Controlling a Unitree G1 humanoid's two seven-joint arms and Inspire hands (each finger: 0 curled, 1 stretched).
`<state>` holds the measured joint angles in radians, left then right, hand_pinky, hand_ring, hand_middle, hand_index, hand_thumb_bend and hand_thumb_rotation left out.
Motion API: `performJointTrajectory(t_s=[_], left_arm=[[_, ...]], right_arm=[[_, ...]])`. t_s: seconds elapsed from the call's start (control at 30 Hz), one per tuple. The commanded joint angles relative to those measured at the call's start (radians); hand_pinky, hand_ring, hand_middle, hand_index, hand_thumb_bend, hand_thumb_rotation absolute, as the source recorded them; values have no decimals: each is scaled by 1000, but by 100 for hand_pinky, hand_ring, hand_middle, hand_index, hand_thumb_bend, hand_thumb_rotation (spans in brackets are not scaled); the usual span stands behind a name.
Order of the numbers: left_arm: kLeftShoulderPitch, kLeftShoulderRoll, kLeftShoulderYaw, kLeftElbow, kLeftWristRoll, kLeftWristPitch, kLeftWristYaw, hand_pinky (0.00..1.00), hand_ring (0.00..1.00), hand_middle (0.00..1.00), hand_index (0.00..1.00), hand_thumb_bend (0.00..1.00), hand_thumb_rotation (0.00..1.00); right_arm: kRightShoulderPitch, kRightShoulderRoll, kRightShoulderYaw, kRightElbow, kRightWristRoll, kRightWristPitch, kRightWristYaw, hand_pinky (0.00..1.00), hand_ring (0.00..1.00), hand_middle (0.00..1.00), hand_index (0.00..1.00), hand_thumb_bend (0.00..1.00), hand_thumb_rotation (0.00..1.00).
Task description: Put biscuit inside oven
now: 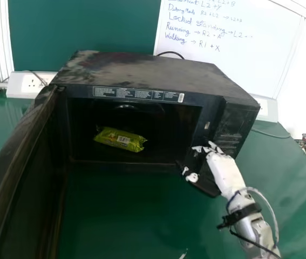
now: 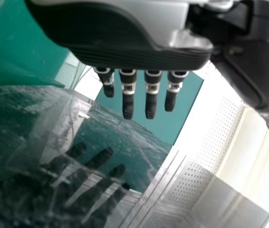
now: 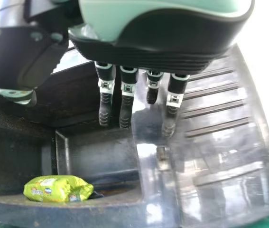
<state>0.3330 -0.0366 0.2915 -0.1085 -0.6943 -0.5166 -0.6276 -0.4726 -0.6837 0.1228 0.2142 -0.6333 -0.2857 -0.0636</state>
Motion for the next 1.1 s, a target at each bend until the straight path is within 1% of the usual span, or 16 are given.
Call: performJointTrajectory(t_s=[0.0,0.1,0.27,0.37,0.53,0.73,0.9,0.97,1.07], left_arm=[[1,7,10,13,-17,2,-14,83,90,94,97,100,49],[0,7,13,12,-15,7,-10,83,90,94,97,100,49],[-5,8,16,14,-18,11,-17,83,90,94,97,100,48],[-7,8,16,11,-16,12,-17,83,90,94,97,100,49],[-9,12,17,9,-19,14,-20,83,90,94,98,100,49],[-3,11,13,-1,-20,18,-19,83,90,94,97,100,49],[-3,2,9,-3,-12,6,-19,82,90,94,97,100,49],[-4,-3,8,-1,-21,3,-27,83,90,94,97,100,49],[-9,-10,9,6,-33,-2,-42,83,90,95,97,100,47]], right_arm=[[42,-23,-29,-30,3,4,-4,67,78,81,78,78,63],[82,-30,-57,-64,-3,-1,-20,64,76,79,77,78,61],[137,-46,-104,-102,10,0,-8,66,78,80,78,76,60],[160,-51,-131,-104,13,-10,-24,65,78,80,77,77,60],[192,-62,-166,-104,11,-27,-39,66,77,79,77,76,58],[224,-71,-202,-101,45,-45,-33,66,77,80,77,77,58],[249,-82,-234,-97,59,-51,-42,64,76,79,76,77,53],[258,-90,-245,-88,60,-60,-49,61,75,78,76,76,52],[268,-96,-261,-77,66,-72,-54,61,75,78,76,75,50]])
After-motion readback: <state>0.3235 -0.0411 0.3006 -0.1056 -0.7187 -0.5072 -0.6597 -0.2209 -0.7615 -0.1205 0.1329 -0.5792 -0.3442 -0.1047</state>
